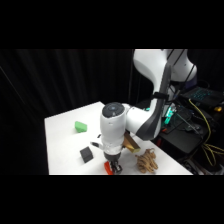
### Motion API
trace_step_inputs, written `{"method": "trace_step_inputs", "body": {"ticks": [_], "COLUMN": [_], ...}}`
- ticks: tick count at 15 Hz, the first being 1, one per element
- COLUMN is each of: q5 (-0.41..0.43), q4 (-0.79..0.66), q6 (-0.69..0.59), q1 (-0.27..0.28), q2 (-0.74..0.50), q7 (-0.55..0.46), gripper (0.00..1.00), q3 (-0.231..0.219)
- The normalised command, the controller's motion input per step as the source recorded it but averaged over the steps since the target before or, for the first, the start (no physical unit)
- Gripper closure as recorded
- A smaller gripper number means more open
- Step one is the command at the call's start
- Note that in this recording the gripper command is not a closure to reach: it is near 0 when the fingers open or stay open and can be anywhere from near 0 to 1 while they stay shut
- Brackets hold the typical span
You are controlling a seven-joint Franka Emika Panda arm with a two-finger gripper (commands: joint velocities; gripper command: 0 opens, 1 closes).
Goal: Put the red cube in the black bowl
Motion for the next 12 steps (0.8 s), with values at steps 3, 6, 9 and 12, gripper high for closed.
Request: {"method": "trace_step_inputs", "body": {"ticks": [3, 6, 9, 12], "q5": [0.126, 0.141, 0.104, 0.077], "q4": [0.10, 0.10, 0.03, -0.09], "q6": [-0.06, -0.30, -0.43, -0.40], "q1": [-0.053, -0.048, -0.034, -0.065], "q2": [-0.02, -0.14, -0.32, -0.45], "q7": [-0.09, -0.05, 0.00, -0.02], "gripper": [1.00, 1.00, 1.00, 1.00], "q3": [0.036, 0.045, 0.047, 0.078]}}
